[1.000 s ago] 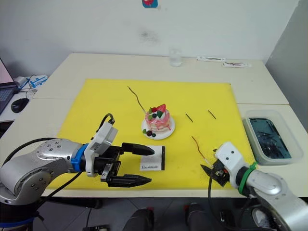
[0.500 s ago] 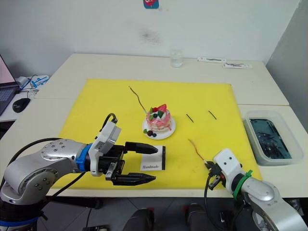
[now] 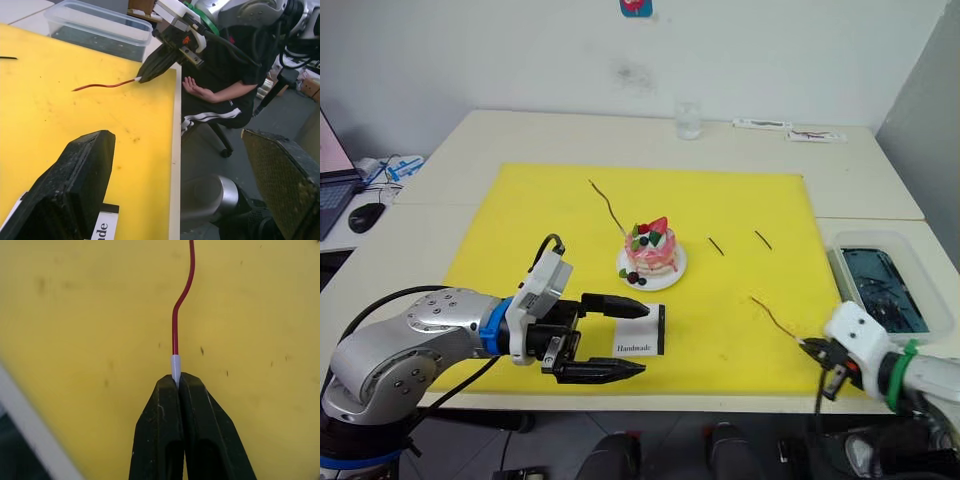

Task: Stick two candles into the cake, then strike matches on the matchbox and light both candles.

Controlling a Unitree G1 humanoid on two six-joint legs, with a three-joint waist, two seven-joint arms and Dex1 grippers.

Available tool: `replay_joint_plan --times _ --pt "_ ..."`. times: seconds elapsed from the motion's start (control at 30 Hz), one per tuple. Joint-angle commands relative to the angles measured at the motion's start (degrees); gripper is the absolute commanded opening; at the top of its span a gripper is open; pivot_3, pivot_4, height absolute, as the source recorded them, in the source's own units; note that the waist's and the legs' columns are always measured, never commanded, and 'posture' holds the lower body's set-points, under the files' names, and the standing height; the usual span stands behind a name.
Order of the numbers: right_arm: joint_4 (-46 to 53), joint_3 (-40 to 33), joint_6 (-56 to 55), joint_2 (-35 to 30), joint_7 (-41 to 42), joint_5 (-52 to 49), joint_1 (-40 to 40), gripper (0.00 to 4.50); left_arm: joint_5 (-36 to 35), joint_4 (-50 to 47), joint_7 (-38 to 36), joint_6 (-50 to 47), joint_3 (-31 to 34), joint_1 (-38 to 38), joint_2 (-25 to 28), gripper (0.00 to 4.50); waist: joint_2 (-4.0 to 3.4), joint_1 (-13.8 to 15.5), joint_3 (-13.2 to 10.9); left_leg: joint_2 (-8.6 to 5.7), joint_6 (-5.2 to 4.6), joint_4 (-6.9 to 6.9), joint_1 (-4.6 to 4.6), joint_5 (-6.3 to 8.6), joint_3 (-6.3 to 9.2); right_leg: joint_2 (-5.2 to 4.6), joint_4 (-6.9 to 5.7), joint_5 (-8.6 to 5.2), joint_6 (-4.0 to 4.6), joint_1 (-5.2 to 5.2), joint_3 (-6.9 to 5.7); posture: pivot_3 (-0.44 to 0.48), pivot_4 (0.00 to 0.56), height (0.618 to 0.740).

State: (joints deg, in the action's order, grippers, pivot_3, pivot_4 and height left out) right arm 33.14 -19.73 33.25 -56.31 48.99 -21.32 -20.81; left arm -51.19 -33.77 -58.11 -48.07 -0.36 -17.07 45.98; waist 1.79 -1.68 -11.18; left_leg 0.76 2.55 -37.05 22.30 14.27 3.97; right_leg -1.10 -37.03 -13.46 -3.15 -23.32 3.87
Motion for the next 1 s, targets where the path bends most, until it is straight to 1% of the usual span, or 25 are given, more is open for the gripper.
replay_joint_plan --times 0.03,0.2,0.33,0.63,0.73,0.87,1.0 --pt "-4.1 -2.89 -7.87 -1.25 5.86 1.61 -1.21 0.03 -1.55 -1.59 -0.14 0.28 -0.02 -0.97 -0.38 4.5 0.0 -0.01 0.0 0.0 0.0 -0.01 -0.02 0.0 -0.02 0.0 -0.01 0.0 -0.01 0.0 0.03 0.0 0.15 0.74" --pt "-9.91 -2.92 -13.04 -1.35 9.52 3.47 -1.62 0.03 -2.41 -2.2 -0.17 -0.24 -0.48 -1.22 -0.38 4.5 0.0 -0.09 0.0 0.0 0.0 -0.03 -0.07 0.0 -0.06 0.0 -0.03 0.02 -0.04 0.02 0.08 0.0 0.15 0.74" --pt "-12.93 -2.68 -14.26 -1.32 11.3 4.0 -1.76 0.03 -3.05 -2.17 0.17 -0.56 -0.71 -1.57 -0.8 4.5 0.0 -0.08 0.0 -0.01 0.0 -0.03 -0.08 0.0 -0.07 0.0 -0.03 0.02 -0.03 0.04 0.08 0.0 0.15 0.74" --pt "-15.2 -2.97 -14.45 -1.62 13.41 4.28 -2.11 0.03 -3.62 -1.89 0.14 -0.63 -1.93 -2.69 -1.42 4.5 0.0 -0.04 0.0 -0.02 0.0 -0.03 -0.1 0.0 -0.08 -0.01 -0.03 0.02 -0.04 0.06 0.1 0.0 0.15 0.74" --pt "-15.01 -3.67 -14.14 -1.29 13.51 3.89 -2.16 0.63 -3.56 -1.77 0.08 -0.5 -2.1 -3.08 -1.49 4.5 0.0 -0.04 0.0 -0.02 0.0 -0.03 -0.12 0.0 -0.08 -0.01 -0.03 0.02 -0.04 0.09 0.1 0.0 0.15 0.74" --pt "-14.01 -5.12 -13.67 -1.59 14.29 3.35 -2.19 2.02 -3.19 -1.6 0.35 0.26 -2.25 -3.68 -2.19 4.5 0.0 -0.03 0.0 -0.02 0.0 -0.03 -0.14 0.0 -0.08 -0.01 -0.04 0.02 -0.04 0.09 0.1 0.0 0.15 0.74" --pt "-11.4 -8.8 -11.13 -2.05 15.0 1.98 -2.47 3.34 -1.87 -1.3 1.17 2.24 -1.91 -4.34 -3.81 4.5 -0.01 -0.03 0.01 -0.02 0.0 -0.02 -0.15 0.0 -0.08 -0.01 -0.04 0.02 -0.04 0.1 0.11 0.0 0.15 0.74"
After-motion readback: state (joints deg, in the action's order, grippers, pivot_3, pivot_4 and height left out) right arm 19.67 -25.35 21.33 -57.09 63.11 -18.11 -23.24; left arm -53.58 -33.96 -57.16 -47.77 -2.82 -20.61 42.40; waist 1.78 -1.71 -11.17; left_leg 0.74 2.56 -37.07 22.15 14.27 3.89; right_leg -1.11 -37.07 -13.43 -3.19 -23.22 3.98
